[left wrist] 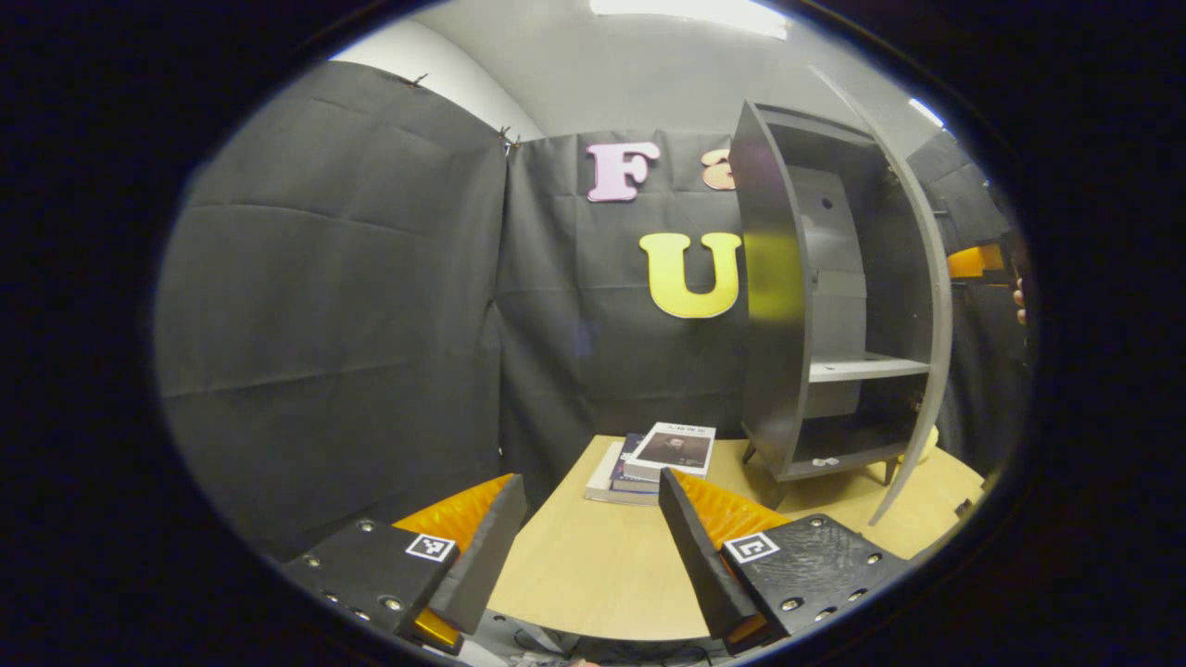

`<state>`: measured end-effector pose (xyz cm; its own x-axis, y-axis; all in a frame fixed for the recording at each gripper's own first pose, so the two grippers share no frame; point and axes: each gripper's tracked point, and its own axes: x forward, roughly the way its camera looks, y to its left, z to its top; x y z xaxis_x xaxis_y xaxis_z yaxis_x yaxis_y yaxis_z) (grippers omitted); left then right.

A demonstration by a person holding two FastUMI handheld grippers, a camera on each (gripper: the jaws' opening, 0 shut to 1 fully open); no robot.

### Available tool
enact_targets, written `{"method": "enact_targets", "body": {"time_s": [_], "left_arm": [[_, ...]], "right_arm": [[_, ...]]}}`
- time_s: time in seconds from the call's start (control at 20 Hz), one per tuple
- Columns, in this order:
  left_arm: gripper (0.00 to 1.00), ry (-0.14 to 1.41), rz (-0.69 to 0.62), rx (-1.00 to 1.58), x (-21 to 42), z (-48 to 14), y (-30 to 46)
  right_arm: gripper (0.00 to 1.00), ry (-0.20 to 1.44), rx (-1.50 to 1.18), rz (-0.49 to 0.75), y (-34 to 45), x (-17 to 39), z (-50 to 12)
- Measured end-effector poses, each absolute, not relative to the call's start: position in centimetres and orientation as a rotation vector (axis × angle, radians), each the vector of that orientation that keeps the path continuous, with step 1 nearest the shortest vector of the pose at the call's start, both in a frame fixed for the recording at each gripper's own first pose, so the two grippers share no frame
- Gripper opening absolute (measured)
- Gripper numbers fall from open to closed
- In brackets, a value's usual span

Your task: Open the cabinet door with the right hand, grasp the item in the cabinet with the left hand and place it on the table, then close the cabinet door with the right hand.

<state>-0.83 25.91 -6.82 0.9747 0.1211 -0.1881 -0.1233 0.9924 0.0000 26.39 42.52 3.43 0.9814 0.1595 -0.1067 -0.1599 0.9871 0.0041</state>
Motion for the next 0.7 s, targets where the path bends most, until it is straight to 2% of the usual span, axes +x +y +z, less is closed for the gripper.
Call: {"method": "enact_targets", "body": {"time_s": [0.05, 0.4, 0.7], "left_arm": [[0.89, 0.189, 0.129, -0.011, -0.9, -6.7, 26.2], [0.87, 0.171, 0.151, -0.020, -0.5, -5.9, 27.2], [0.89, 0.147, 0.106, -0.006, 1.1, -4.7, 24.7]], "right_arm": [[0.97, 0.103, -0.004, 0.177, 43.6, 27.0, 3.3], [0.98, 0.066, 0.007, 0.201, 45.6, 27.7, 3.9], [0.98, 0.063, 0.022, 0.206, 43.2, 25.7, 4.4]]}}
